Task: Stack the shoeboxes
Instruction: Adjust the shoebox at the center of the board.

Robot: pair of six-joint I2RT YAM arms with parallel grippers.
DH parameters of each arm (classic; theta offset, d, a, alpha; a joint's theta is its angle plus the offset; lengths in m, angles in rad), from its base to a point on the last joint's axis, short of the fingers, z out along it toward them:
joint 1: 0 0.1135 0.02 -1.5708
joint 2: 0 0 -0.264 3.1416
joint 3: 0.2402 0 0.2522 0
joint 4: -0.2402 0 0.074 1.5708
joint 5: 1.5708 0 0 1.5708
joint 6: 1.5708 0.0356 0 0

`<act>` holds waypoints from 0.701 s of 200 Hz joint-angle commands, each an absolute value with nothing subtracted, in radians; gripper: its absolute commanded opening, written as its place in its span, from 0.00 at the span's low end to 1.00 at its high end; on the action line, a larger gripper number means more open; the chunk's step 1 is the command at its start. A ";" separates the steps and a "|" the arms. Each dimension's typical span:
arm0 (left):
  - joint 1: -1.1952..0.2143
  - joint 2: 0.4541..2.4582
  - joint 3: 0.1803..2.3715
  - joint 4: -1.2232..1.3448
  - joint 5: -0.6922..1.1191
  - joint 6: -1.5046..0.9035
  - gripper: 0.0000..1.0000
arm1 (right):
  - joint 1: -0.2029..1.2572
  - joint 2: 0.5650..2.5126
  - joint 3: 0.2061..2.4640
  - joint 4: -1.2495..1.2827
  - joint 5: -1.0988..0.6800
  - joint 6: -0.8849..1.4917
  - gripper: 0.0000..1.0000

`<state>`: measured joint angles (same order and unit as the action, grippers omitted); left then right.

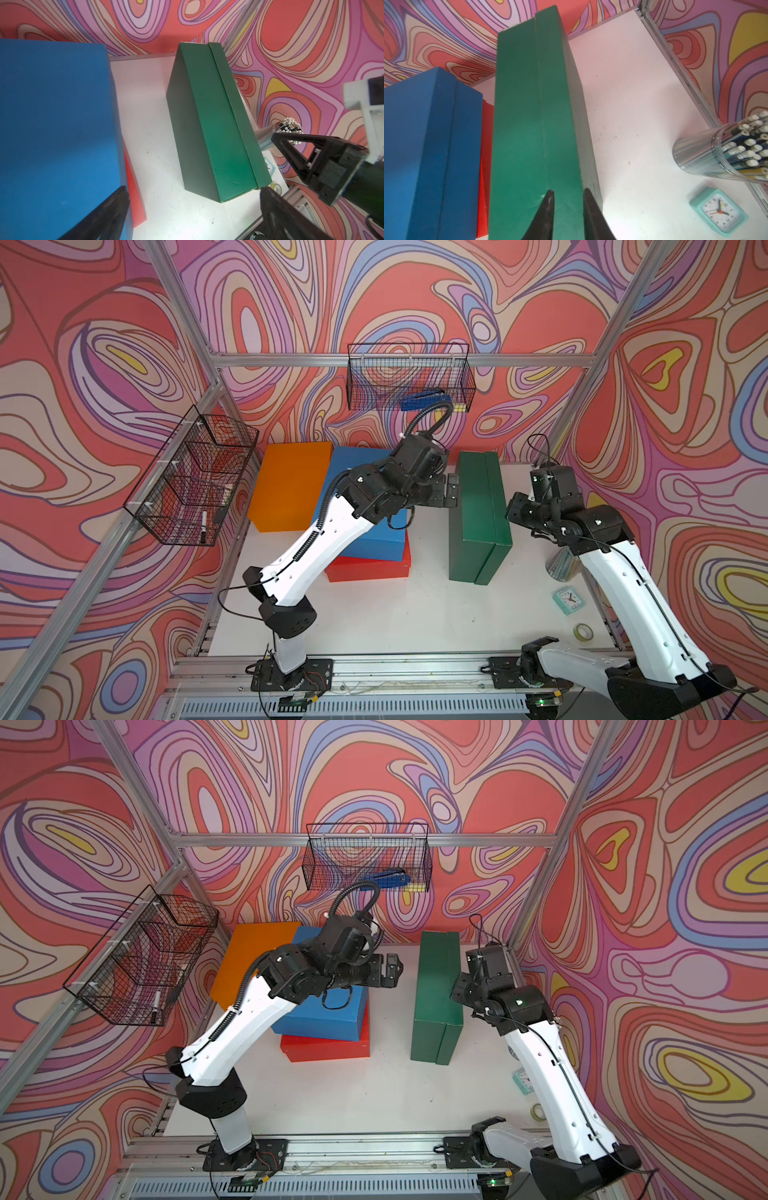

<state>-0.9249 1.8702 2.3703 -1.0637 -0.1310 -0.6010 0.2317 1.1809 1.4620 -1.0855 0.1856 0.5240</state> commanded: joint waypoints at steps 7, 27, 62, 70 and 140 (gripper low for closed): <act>-0.940 1.965 2.441 -1.119 -0.075 -0.602 1.00 | 0.095 1.195 1.439 -1.012 -0.006 0.432 0.38; -0.940 2.021 2.442 -1.095 -0.046 -0.621 1.00 | -0.004 1.226 1.415 -0.969 -0.182 0.419 0.44; -0.941 2.112 2.470 -1.058 0.028 -0.650 1.00 | -0.064 1.235 1.366 -0.883 -0.325 0.450 0.45; -0.941 2.132 2.481 -1.058 0.038 -0.655 1.00 | -0.069 1.238 1.355 -0.862 -0.362 0.460 0.45; -0.923 2.147 2.389 -0.939 0.118 -0.696 1.00 | -0.100 1.241 1.211 -0.661 -0.554 0.580 0.49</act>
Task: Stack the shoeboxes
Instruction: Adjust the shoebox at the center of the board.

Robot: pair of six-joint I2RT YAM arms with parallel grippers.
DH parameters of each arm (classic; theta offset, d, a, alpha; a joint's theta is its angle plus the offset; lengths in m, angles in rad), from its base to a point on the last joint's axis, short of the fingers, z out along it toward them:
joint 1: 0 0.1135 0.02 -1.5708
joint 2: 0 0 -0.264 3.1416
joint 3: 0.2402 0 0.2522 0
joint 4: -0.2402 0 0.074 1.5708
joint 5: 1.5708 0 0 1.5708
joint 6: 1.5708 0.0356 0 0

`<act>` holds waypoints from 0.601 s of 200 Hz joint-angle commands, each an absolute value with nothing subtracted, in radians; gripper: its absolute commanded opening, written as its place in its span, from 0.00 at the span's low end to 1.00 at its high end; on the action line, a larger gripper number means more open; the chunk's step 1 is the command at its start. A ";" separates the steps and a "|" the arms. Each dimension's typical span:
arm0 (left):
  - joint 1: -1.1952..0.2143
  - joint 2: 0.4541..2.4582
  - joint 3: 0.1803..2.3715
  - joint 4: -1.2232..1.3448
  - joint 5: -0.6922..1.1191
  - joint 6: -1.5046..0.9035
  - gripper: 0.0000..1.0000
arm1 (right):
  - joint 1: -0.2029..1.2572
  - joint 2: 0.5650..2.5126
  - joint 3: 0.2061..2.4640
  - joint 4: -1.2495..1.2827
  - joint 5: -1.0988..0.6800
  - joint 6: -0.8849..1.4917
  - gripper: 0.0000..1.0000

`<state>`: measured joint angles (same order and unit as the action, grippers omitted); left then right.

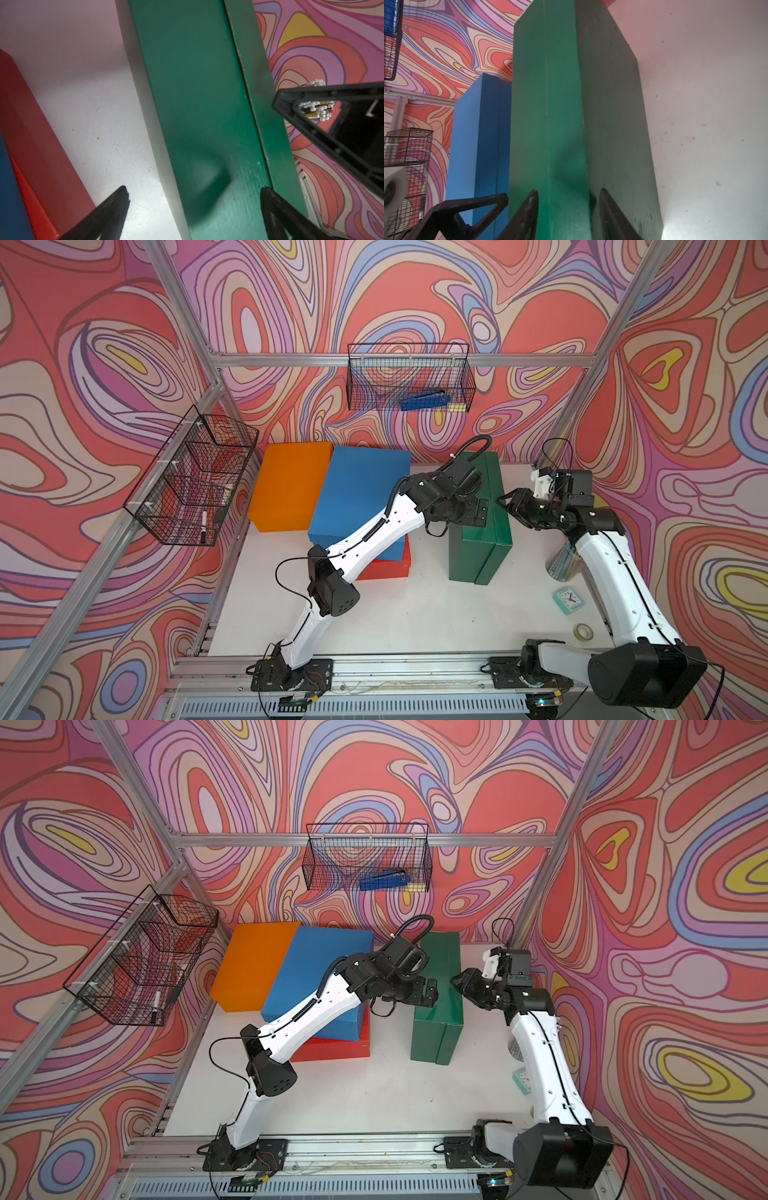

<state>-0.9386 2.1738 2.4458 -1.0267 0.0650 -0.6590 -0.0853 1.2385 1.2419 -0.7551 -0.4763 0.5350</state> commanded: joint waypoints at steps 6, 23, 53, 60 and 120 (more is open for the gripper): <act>-0.918 2.134 2.359 -0.909 0.132 -0.705 1.00 | -0.101 1.237 1.202 -0.645 -0.565 0.584 0.49; -0.904 2.110 2.280 -0.840 0.167 -0.730 0.98 | -0.102 1.234 1.189 -0.622 -0.587 0.593 0.49; -0.899 2.094 2.229 -0.783 0.199 -0.751 0.94 | -0.104 1.221 1.160 -0.586 -0.594 0.612 0.49; -0.898 2.090 2.210 -0.767 0.205 -0.755 0.93 | -0.104 1.215 1.155 -0.582 -0.592 0.616 0.50; -0.891 2.089 2.147 -0.684 0.274 -0.799 0.90 | -0.105 1.231 1.124 -0.515 -0.657 0.671 0.48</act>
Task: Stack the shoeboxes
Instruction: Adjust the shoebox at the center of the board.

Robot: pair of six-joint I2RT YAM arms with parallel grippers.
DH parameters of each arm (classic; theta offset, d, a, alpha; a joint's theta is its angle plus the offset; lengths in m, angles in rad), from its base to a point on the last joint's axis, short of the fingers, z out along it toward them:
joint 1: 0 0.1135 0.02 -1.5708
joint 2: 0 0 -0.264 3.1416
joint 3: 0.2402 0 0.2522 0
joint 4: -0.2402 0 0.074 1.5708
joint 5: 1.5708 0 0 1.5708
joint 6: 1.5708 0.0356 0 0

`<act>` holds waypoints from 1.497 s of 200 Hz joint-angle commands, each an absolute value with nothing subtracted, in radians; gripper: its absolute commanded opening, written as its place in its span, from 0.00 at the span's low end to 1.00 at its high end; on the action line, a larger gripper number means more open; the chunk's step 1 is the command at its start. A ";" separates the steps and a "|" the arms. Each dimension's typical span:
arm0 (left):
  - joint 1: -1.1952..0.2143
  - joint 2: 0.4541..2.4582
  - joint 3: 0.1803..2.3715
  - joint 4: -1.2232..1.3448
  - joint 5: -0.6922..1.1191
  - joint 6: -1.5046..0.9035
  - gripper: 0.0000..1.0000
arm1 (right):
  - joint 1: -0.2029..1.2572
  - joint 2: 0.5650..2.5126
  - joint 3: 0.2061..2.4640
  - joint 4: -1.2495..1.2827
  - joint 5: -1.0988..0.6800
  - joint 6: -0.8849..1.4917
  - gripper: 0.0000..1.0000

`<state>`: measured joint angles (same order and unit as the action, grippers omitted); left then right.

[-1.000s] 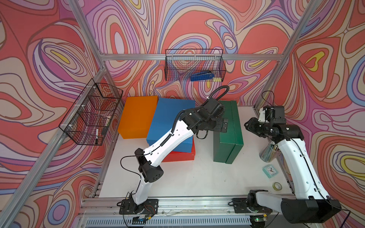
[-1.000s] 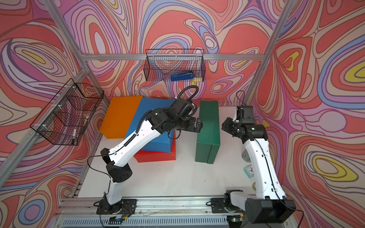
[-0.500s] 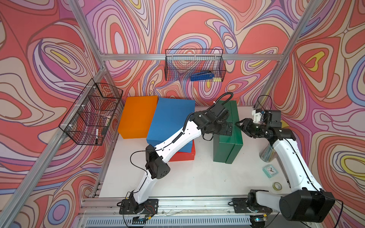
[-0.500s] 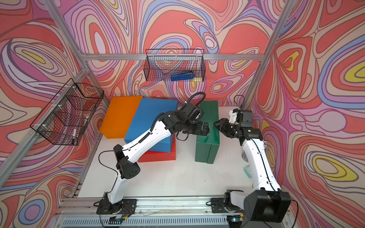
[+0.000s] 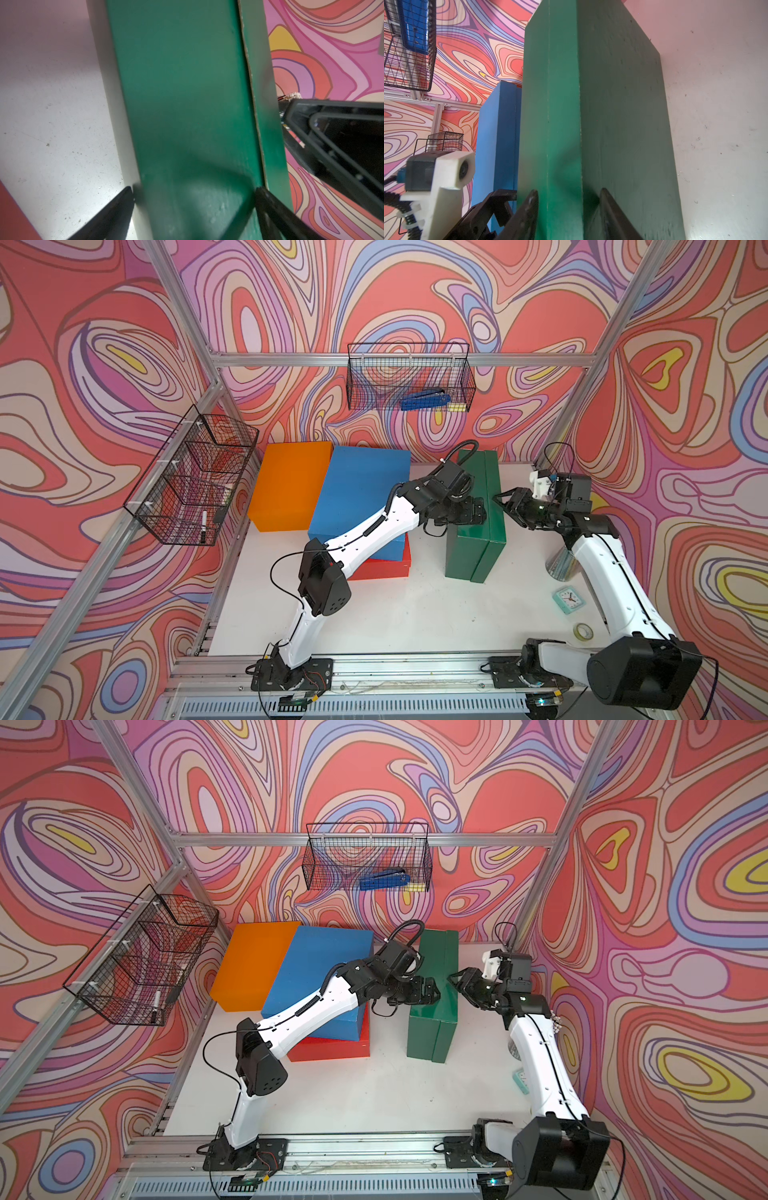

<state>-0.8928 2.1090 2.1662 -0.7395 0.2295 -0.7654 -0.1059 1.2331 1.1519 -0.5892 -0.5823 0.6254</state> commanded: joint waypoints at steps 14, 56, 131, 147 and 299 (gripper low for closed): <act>-0.891 2.089 2.144 -0.673 0.280 -0.807 0.90 | -0.104 1.221 1.129 -0.502 -0.678 0.688 0.47; -0.890 2.089 2.157 -0.652 0.290 -0.818 0.88 | -0.101 1.197 1.169 -0.523 -0.734 0.704 0.40; -0.871 2.069 2.091 -0.657 0.268 -0.829 0.89 | -0.094 1.232 1.142 -0.696 -0.604 0.588 0.47; -0.864 2.062 2.059 -0.648 0.268 -0.833 0.90 | -0.094 1.252 1.101 -0.657 -0.648 0.588 0.47; -0.863 2.015 2.049 -0.560 0.316 -0.861 0.87 | 0.245 1.236 1.262 -0.527 -0.653 0.671 0.39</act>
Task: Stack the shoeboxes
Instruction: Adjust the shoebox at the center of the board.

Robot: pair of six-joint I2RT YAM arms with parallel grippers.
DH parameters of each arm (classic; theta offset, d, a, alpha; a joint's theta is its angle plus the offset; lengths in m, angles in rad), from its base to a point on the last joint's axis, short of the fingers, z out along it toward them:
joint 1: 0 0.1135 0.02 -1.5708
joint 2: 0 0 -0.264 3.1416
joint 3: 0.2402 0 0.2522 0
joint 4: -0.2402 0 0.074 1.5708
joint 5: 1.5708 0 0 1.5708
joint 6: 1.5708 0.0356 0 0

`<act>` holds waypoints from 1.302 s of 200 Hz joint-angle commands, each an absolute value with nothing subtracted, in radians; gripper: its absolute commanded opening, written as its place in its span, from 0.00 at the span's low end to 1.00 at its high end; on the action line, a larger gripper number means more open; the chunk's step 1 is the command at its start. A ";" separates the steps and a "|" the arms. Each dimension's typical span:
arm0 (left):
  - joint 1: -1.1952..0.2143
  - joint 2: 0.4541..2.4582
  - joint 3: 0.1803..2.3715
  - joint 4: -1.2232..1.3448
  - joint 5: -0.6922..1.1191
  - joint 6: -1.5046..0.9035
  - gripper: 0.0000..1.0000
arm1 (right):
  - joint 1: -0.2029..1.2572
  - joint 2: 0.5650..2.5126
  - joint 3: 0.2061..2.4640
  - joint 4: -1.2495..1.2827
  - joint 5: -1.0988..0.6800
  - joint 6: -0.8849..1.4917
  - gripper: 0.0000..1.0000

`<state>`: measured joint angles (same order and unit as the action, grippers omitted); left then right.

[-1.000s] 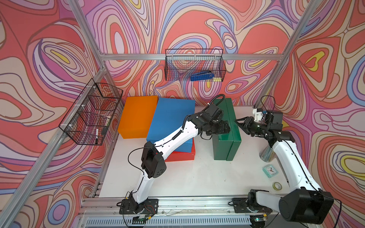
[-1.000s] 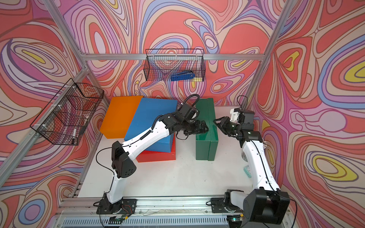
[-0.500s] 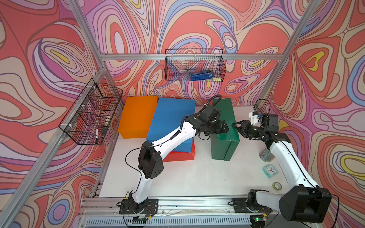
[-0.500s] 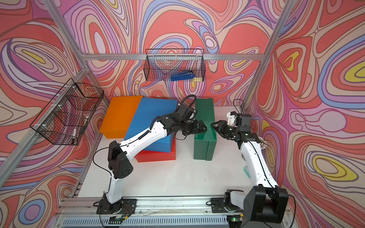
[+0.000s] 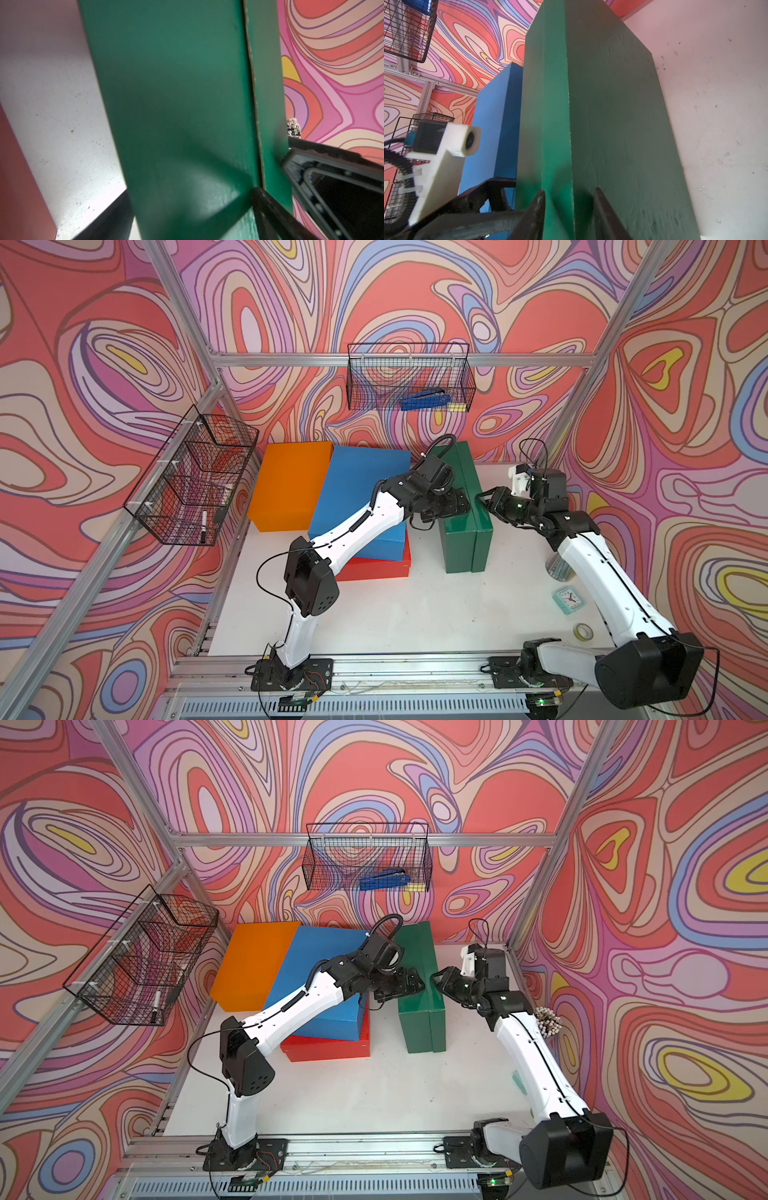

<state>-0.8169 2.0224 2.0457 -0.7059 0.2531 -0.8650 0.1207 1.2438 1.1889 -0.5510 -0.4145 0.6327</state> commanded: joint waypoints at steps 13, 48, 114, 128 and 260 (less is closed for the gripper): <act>-0.863 2.002 2.047 -0.560 0.310 -0.858 0.87 | 0.268 1.238 1.276 -0.525 -0.643 0.677 0.39; -0.864 1.985 2.029 -0.551 0.300 -0.855 0.87 | 0.296 1.264 1.284 -0.522 -0.629 0.688 0.39; -0.854 1.998 1.951 -0.552 0.303 -0.862 0.87 | 0.299 1.254 1.226 -0.532 -0.584 0.688 0.38; -0.844 1.982 1.912 -0.543 0.299 -0.869 0.87 | 0.300 1.257 1.223 -0.538 -0.581 0.686 0.39; -0.785 1.790 1.659 -0.549 0.214 -0.870 0.91 | 0.237 1.249 1.471 -0.807 -0.405 0.534 0.43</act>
